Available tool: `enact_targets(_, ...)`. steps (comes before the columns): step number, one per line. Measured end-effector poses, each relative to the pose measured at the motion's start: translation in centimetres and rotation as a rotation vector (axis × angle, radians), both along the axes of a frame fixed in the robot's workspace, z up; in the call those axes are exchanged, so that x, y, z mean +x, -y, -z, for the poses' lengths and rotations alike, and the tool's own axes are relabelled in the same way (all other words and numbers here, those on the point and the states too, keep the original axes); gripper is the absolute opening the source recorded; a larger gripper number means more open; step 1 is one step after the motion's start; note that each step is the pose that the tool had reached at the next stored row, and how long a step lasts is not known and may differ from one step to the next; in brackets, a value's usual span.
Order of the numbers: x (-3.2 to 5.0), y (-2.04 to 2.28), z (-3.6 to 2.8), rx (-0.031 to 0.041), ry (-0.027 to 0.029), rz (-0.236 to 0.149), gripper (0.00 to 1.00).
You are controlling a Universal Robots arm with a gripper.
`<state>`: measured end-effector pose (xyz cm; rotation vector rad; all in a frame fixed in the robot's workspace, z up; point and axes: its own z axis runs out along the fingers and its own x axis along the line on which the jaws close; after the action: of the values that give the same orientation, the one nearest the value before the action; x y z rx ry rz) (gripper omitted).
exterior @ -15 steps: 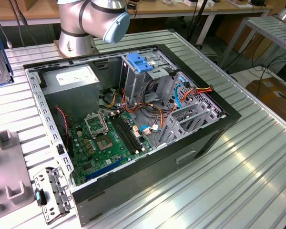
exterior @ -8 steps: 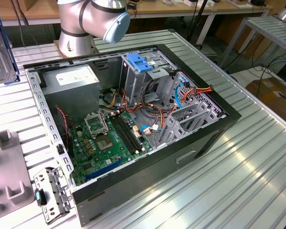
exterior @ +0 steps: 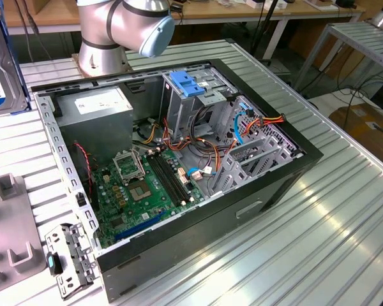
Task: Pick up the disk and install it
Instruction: 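Pick up the disk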
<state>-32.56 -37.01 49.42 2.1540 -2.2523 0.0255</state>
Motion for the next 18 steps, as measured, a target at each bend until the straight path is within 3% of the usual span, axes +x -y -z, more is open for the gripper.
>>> enact_targets(18,3.62,0.01,0.00,0.0000,0.0000,0.000,0.37)
